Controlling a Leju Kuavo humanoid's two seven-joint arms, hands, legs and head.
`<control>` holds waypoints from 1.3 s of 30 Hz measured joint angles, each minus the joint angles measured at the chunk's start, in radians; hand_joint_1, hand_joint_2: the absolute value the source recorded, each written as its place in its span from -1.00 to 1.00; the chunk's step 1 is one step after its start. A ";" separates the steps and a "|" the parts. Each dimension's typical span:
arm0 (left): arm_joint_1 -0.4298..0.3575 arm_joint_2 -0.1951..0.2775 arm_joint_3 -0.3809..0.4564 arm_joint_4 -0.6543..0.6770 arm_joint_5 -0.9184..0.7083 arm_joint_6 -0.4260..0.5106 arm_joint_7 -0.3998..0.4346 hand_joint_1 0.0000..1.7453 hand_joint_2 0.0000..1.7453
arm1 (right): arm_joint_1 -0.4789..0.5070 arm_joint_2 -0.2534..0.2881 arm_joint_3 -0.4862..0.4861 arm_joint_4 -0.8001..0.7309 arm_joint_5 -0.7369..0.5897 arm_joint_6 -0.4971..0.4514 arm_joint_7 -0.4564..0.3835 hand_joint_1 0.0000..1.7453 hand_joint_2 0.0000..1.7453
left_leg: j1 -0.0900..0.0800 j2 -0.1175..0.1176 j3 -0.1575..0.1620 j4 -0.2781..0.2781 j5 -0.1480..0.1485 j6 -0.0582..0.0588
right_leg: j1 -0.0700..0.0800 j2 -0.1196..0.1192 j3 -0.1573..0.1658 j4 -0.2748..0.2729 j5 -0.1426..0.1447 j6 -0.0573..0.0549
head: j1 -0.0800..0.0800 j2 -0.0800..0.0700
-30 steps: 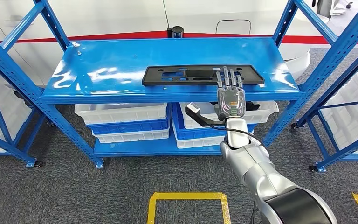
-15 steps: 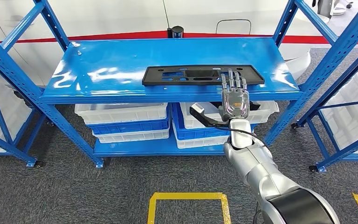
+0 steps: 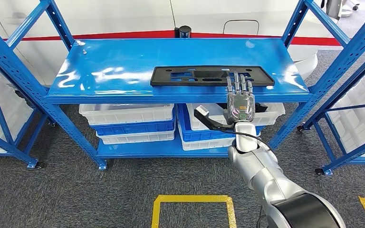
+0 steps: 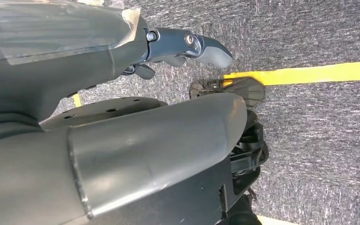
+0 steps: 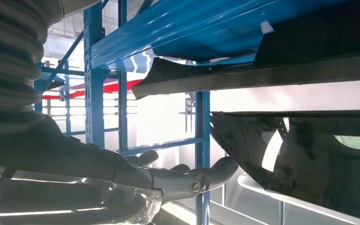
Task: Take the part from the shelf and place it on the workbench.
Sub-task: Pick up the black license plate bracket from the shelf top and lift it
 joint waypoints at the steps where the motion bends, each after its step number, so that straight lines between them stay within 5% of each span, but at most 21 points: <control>1: 0.000 0.000 0.000 0.000 0.000 0.000 0.000 -1.00 -1.00 | 0.000 0.000 0.000 0.000 0.000 0.000 0.000 -1.00 1.00 | -0.001 0.000 0.000 0.000 0.000 0.000 | 0.000 0.000 0.000 0.000 0.000 0.000 | 0.000 0.000; 39: 0.000 -0.003 0.000 0.003 0.007 0.004 -0.003 -1.00 -1.00 | 0.000 0.003 -0.001 0.000 0.000 0.000 0.005 -1.00 1.00 | 0.006 0.000 0.001 0.000 0.000 0.000 | 0.004 0.000 -0.001 0.000 0.000 0.001 | 0.000 0.000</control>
